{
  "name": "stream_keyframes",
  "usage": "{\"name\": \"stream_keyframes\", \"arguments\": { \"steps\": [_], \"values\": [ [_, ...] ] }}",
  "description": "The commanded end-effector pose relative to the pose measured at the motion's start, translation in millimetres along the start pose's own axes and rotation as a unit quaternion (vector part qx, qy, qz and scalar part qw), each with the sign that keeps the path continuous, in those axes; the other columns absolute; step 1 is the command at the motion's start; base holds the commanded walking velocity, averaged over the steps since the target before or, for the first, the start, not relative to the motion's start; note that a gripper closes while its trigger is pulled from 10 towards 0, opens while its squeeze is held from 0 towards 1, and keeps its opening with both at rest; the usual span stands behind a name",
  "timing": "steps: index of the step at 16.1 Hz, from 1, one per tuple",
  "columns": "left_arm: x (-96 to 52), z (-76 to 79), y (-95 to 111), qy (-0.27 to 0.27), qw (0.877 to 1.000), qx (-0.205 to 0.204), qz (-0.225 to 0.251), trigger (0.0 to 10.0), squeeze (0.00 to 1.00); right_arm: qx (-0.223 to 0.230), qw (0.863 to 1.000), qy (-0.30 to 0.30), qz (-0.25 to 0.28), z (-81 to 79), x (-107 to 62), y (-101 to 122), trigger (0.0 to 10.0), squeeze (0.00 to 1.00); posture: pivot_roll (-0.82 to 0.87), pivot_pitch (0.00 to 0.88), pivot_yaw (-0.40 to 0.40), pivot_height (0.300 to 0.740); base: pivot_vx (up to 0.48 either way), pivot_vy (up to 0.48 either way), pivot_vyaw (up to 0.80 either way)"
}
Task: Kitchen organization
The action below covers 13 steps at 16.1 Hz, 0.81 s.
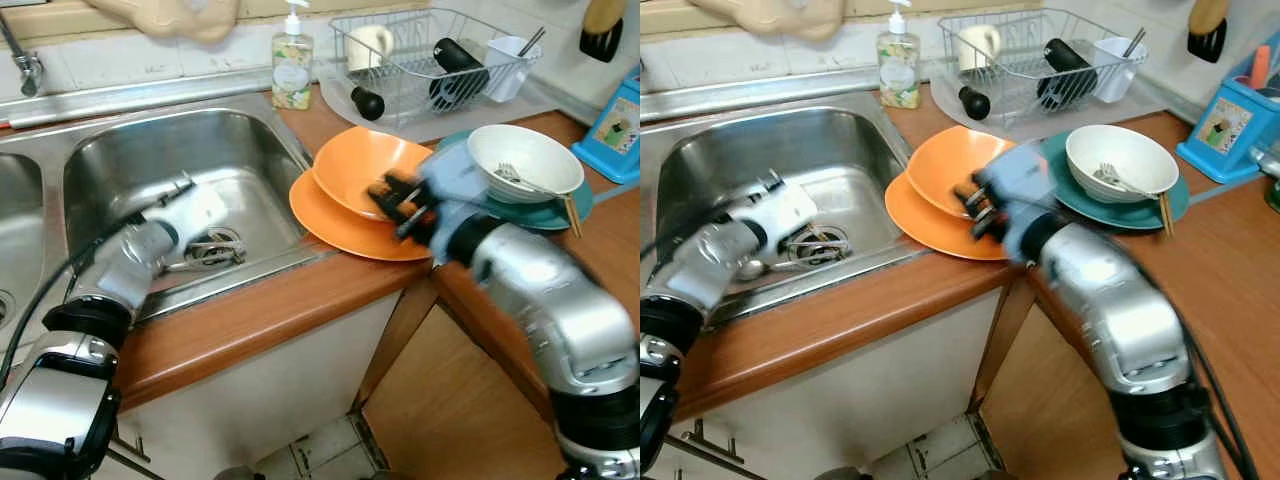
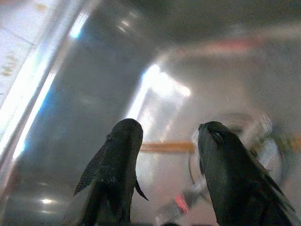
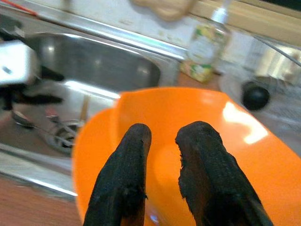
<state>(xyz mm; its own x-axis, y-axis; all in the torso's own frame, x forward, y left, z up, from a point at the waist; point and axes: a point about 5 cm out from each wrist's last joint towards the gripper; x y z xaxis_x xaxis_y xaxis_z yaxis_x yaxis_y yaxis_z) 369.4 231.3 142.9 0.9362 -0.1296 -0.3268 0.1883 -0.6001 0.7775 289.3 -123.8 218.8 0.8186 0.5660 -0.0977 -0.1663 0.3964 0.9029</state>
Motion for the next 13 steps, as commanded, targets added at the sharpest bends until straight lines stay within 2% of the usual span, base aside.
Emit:
{"name": "stream_keyframes", "arguments": {
  "steps": [1, 2, 3, 5, 6, 7, 9, 10, 12, 13],
  "values": [
    [-1.9, 4.3, 5, -0.003, 0.999, -0.040, 0.025, 10.0, 1.00, 0.016, 1.000, -0.025, -0.009, 11.9, -2.0, -2, 10.0, 1.00, -0.15, 0.000, -0.016, 0.740, 0.000, 0.000, 0.00],
    [-3.1, 6.0, 7, -0.004, 0.998, -0.058, 0.039, 10.0, 0.73, 0.021, 0.999, -0.039, -0.013, 16.9, -2.7, -2, 10.0, 1.00, -0.15, 0.000, -0.016, 0.740, 0.000, 0.000, 0.00],
    [-5.5, 8.8, 12, -0.010, 0.995, -0.079, 0.065, 10.0, 0.00, 0.033, 0.998, -0.055, -0.017, 23.0, -3.8, -4, 10.0, 1.00, -0.15, 0.000, -0.019, 0.740, 0.000, 0.000, 0.00],
    [-14.8, 12.8, 23, -0.025, 0.982, -0.134, 0.132, 10.0, 0.00, 0.068, 0.992, -0.094, -0.039, 39.6, -7.9, -8, 10.0, 1.00, -0.15, 0.000, -0.024, 0.740, 0.000, 0.000, 0.00],
    [-17.4, 12.9, 25, -0.029, 0.978, -0.144, 0.145, 10.0, 0.00, 0.076, 0.991, -0.101, -0.044, 42.6, -8.7, -9, 10.0, 1.00, -0.15, 0.000, -0.024, 0.740, 0.000, 0.000, 0.00],
    [-24.4, 13.4, 27, -0.041, 0.968, -0.180, 0.168, 10.0, 0.00, 0.098, 0.986, -0.121, -0.060, 49.7, -11.0, -13, 10.0, 1.00, -0.15, 0.000, -0.025, 0.740, 0.000, 0.000, 0.00],
    [-34.7, 18.4, 25, -0.075, 0.959, -0.201, 0.184, 10.0, 0.00, 0.134, 0.978, -0.142, -0.079, 56.8, -12.0, -18, 10.0, 1.00, -0.15, 0.000, -0.025, 0.740, 0.000, 0.000, 0.00],
    [-42.8, 22.6, 23, -0.098, 0.955, -0.209, 0.187, 10.0, 1.00, 0.153, 0.973, -0.147, -0.086, 59.3, -12.4, -21, 10.0, 1.00, -0.15, 0.000, -0.024, 0.740, 0.000, 0.000, 0.00],
    [-52.3, 25.9, 20, -0.118, 0.951, -0.216, 0.189, 10.0, 1.00, 0.177, 0.968, -0.151, -0.091, 61.4, -12.0, -23, 10.0, 1.00, -0.15, 0.000, -0.026, 0.740, 0.000, 0.000, 0.00],
    [-62.1, 29.4, 21, -0.143, 0.944, -0.223, 0.196, 10.0, 1.00, 0.217, 0.959, -0.153, -0.100, 63.6, -10.7, -27, 10.0, 0.00, -0.14, 0.000, -0.031, 0.740, 0.000, 0.000, 0.00]
  ]
}}
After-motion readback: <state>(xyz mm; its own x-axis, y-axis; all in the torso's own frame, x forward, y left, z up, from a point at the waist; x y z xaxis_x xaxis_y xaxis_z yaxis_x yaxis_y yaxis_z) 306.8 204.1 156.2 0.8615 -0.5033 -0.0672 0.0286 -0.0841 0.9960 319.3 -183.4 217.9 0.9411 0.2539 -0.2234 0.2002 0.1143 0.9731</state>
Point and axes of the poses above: a point about 5 cm out from each wrist's last joint towards the gripper, its own x axis pointing out of the wrist towards the gripper, its own y axis along the axis of the wrist's last joint, z = x × y, and after that the axes turned 15 degrees about -x, right-handed
